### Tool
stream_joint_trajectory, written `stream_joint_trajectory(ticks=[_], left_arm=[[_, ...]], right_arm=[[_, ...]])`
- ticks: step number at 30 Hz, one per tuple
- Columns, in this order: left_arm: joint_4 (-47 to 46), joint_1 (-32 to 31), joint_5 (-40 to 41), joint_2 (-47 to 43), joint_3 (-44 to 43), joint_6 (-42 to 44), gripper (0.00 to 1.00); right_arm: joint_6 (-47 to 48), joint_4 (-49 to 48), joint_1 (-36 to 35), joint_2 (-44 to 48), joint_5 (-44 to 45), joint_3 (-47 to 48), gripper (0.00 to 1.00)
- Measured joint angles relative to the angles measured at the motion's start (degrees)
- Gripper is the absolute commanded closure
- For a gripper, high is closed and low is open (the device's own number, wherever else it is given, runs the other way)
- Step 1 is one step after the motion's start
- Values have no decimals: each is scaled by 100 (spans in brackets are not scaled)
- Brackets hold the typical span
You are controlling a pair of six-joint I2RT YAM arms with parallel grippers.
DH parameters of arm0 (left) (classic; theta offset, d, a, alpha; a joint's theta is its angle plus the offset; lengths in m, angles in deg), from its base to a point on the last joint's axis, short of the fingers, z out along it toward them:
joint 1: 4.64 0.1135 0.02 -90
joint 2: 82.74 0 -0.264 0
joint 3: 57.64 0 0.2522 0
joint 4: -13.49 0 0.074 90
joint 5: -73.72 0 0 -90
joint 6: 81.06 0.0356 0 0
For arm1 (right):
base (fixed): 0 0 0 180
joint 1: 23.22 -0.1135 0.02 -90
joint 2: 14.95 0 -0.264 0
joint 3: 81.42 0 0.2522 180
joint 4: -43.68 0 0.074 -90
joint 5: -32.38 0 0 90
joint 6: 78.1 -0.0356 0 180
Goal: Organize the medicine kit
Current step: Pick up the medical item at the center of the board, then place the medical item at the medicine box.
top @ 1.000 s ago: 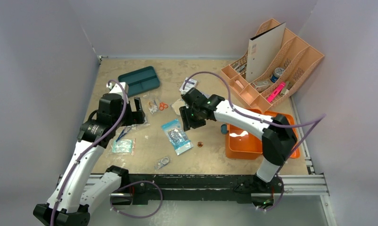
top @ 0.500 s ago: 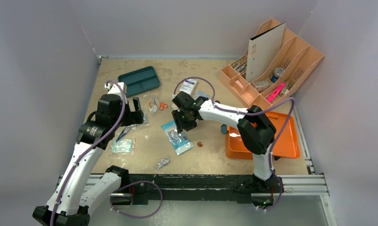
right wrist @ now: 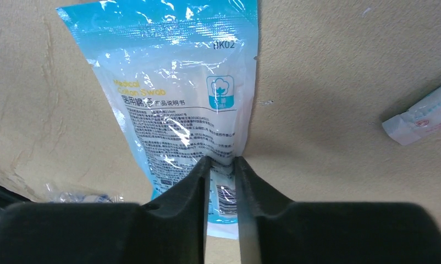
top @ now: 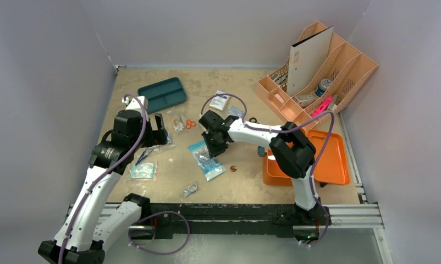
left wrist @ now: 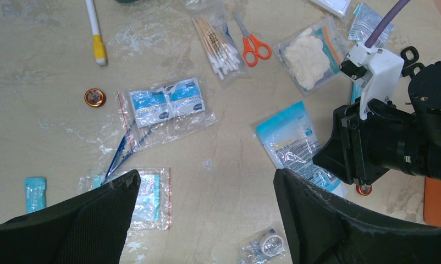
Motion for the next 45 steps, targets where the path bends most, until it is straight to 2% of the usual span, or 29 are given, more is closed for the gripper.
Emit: stream_joint_trajectory(ticks=[5, 15, 23, 31, 38, 45], left_arm=[[0, 0, 0, 0, 0, 0, 11], [0, 0, -7, 13, 0, 0, 10], [0, 0, -111, 122, 0, 37, 6], [-96, 0, -614, 122, 83, 136, 5], [-245, 0, -1294, 118, 186, 221, 5], [-299, 0, -1519, 118, 186, 240, 5]], right_arm=[[35, -90, -2, 39, 11, -57, 100], [57, 76, -2, 417, 120, -157, 100], [136, 579, -2, 1384, 170, -155, 100], [284, 1674, 107, 2651, 935, -140, 100], [297, 2852, 807, 3856, 1738, -114, 100], [302, 3716, 1714, 4367, 2236, -120, 100]])
